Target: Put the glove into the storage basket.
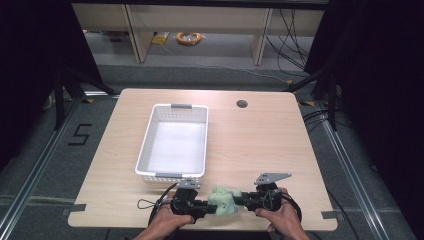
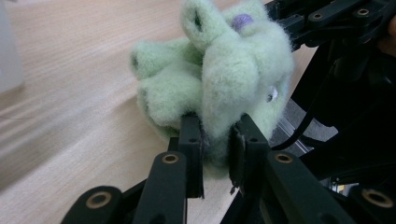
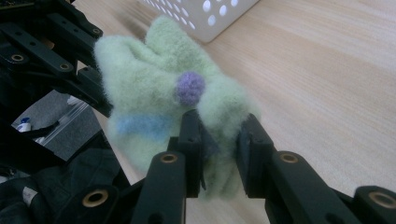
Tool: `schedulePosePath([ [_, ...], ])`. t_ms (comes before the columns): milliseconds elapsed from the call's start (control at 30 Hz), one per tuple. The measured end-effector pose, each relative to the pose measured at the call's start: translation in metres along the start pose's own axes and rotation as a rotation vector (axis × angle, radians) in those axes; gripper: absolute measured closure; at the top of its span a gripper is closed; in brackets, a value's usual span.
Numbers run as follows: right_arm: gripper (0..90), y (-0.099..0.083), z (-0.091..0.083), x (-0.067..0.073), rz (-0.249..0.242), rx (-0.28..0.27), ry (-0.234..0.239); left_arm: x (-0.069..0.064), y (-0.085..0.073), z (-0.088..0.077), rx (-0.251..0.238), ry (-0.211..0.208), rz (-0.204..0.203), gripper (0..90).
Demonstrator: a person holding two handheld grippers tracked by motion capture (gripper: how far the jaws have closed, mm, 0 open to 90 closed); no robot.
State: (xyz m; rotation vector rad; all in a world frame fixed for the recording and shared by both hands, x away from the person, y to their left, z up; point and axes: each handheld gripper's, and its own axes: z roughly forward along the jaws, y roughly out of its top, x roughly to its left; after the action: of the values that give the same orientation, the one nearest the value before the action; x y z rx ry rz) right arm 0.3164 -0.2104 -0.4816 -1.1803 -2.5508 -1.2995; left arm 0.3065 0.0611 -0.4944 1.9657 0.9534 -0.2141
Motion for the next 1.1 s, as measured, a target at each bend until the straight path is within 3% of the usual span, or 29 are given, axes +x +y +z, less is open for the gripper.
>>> schedulePosePath([
  [33,74.6,0.001,0.0,0.002,0.012,0.003,0.001,0.0,0.001,-0.002,0.003,-0.001,0.005,75.9],
  [67,74.6,0.002,0.001,0.0,-0.016,-0.006,0.019,0.0,0.001,-0.003,0.0,0.01,0.011,75.9],
  [100,74.6,0.002,-0.001,0.004,0.023,0.0,0.012,0.0,0.001,-0.003,-0.002,0.001,0.01,75.9],
  [133,74.6,0.003,-0.001,0.002,-0.011,-0.012,0.015,-0.001,0.002,-0.004,-0.006,0.006,0.002,75.9],
  [167,74.6,0.004,-0.002,0.004,-0.001,-0.006,0.006,-0.002,0.002,-0.006,0.0,0.019,0.015,75.9],
  [200,74.6,0.005,-0.003,0.006,0.0,-0.002,0.009,-0.001,0.003,-0.006,-0.007,-0.002,0.013,75.9],
  [233,74.6,0.007,-0.003,0.005,-0.035,-0.02,0.002,-0.001,0.005,-0.007,-0.001,-0.005,0.022,75.9],
  [300,74.6,0.009,-0.004,0.009,0.006,-0.015,0.015,-0.001,0.007,-0.01,-0.015,-0.008,0.026,75.8],
  [333,74.6,0.011,-0.004,0.007,-0.026,-0.022,0.01,-0.001,0.008,-0.012,-0.02,-0.004,0.028,75.8],
  [367,74.6,0.012,-0.006,0.008,-0.028,-0.016,-0.01,0.0,0.008,-0.013,-0.028,-0.008,0.022,75.8],
  [400,74.6,0.014,-0.005,0.008,-0.034,-0.021,-0.007,-0.001,0.008,-0.013,-0.032,0.001,0.016,75.8],
  [433,74.6,0.014,-0.005,0.01,-0.01,-0.017,0.012,0.001,0.008,-0.014,-0.026,0.001,0.02,75.8],
  [533,74.6,0.018,-0.004,0.009,-0.04,-0.014,-0.001,0.004,0.008,-0.016,-0.027,-0.006,0.013,75.7],
  [667,74.6,0.021,-0.001,0.012,-0.028,-0.007,0.007,0.005,0.007,-0.019,-0.033,0.007,0.004,75.7],
  [733,74.5,0.022,0.002,0.009,-0.084,-0.024,0.02,0.006,0.007,-0.021,-0.035,-0.001,0.008,75.7],
  [867,74.6,0.025,0.001,0.016,-0.034,-0.008,0.006,0.008,0.007,-0.026,-0.036,0.0,0.007,75.7],
  [933,74.5,0.028,0.002,0.015,-0.067,-0.017,0.002,0.009,0.007,-0.029,-0.037,0.006,0.001,75.6],
  [1067,74.5,0.032,0.003,0.02,-0.064,-0.011,0.015,0.009,0.007,-0.035,-0.045,0.007,-0.01,75.6],
  [1100,74.5,0.033,0.004,0.02,-0.065,-0.017,0.039,0.009,0.007,-0.037,-0.044,0.011,-0.003,75.5],
])
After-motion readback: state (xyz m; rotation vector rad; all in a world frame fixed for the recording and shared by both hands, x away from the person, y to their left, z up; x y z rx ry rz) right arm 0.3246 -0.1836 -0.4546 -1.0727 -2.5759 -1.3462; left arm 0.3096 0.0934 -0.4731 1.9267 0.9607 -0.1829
